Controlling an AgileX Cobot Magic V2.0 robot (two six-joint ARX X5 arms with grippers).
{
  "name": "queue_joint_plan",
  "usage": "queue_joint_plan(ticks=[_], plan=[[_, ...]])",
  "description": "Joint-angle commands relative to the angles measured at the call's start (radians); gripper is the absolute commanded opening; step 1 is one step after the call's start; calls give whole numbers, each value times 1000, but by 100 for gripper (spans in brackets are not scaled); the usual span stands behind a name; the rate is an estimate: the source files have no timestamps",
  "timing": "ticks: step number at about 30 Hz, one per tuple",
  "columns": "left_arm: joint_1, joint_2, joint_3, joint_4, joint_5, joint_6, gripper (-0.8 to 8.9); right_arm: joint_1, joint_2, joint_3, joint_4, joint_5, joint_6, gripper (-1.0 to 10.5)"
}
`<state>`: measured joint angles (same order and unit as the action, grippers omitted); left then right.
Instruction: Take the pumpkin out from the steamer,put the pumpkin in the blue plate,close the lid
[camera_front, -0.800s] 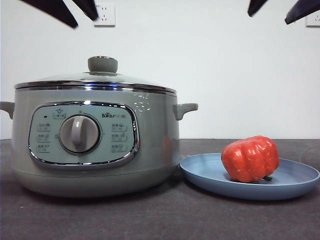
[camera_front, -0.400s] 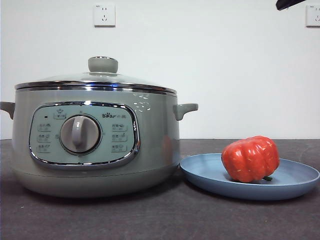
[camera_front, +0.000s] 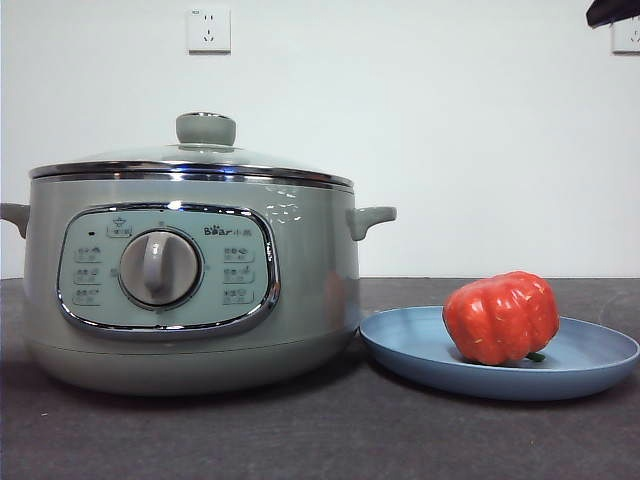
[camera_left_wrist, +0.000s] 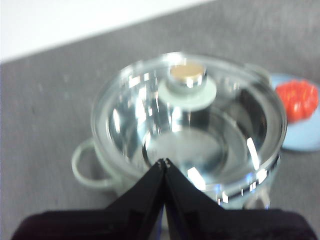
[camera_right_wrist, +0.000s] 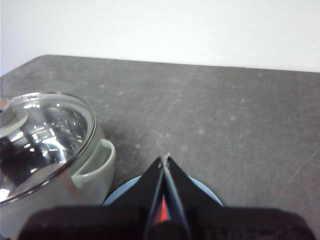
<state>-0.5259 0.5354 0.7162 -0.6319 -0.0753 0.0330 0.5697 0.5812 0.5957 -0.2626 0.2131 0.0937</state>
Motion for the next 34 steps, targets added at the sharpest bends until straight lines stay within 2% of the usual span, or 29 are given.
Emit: queue_joint_plan(ticks=[1, 14, 18, 24, 30, 34], plan=[[3, 14, -3, -26, 0, -13, -3, 1, 0, -11, -3, 1, 11, -16], [4, 11, -3, -43, -2, -13, -3, 1, 1, -11, -84, 3, 11, -16], [39, -56, -7, -67, -2, 23, -3, 1, 0, -11, -93, 3, 11, -16], [192, -217, -96, 80, 0, 44, -3, 1, 0, -11, -115, 3, 11, -16], [350, -368, -283, 267, 3, 50, -3, 1, 0, -11, -136, 3, 11, -16], [425, -436, -408, 325, 78, 50, -3, 1, 0, -11, -137, 3, 11, -16]])
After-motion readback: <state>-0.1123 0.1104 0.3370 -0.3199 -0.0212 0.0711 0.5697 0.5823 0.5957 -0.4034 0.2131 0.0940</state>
